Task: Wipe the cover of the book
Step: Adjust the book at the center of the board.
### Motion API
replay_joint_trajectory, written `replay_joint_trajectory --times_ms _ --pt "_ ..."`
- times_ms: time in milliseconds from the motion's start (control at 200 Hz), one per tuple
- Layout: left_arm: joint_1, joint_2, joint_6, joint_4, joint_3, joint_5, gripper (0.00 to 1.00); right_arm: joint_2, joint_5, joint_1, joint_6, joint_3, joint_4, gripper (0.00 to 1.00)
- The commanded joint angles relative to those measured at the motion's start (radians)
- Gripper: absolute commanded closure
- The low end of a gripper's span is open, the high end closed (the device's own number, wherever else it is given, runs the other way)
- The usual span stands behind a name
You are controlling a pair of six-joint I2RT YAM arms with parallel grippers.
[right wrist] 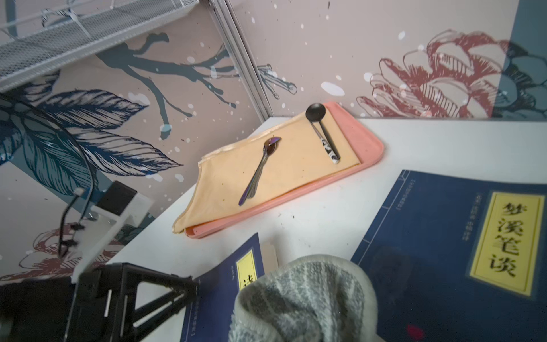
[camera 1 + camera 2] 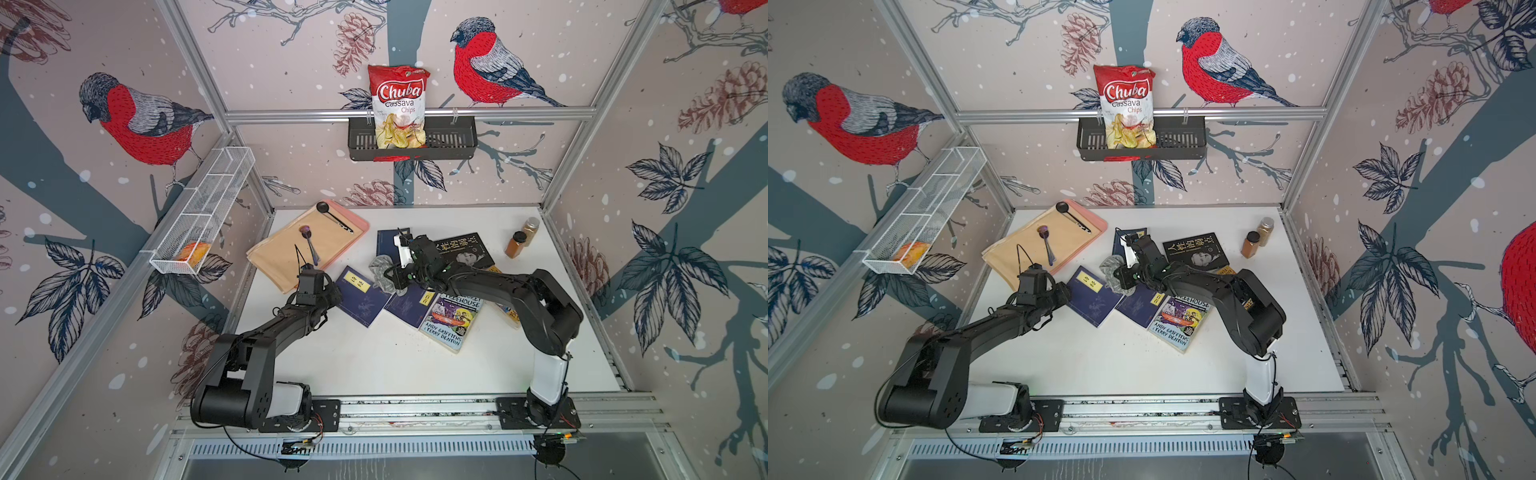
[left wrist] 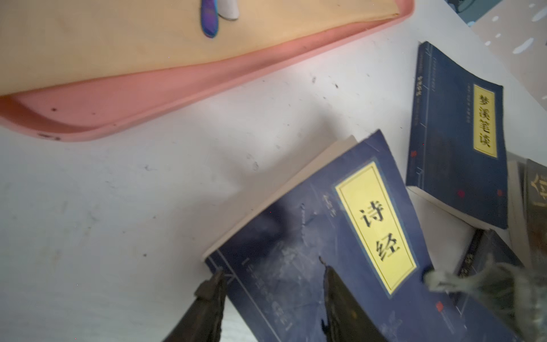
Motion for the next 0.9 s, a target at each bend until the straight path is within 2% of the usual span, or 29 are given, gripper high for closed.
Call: replay_joint_trajectory --times_ms 0,265,410,640,755,891 --pt "0.015 0.043 -0.002 -0.034 0.022 0.019 0.47 0.060 -0.030 0.004 0.009 0.026 0.003 0.98" --pt "0.016 0.177 0.014 0.019 0.066 0.085 0.47 0.144 -0.034 0.016 0.006 0.051 -0.080 0.98" --pt "0.016 0.221 0.051 0.035 0.105 0.134 0.49 0.131 -0.038 0.043 0.002 0.025 -0.116 0.99" --pt "0.015 0.216 0.110 0.034 0.117 0.192 0.56 0.061 -0.054 0.104 0.022 -0.043 -0.135 0.98" --pt "0.009 0.201 0.120 0.013 0.113 0.174 0.58 0.023 -0.017 0.113 0.032 -0.053 -0.159 0.98" --pt "-0.003 0.152 0.148 -0.030 0.122 0.079 0.58 -0.032 0.051 0.111 0.021 -0.045 -0.173 0.98"
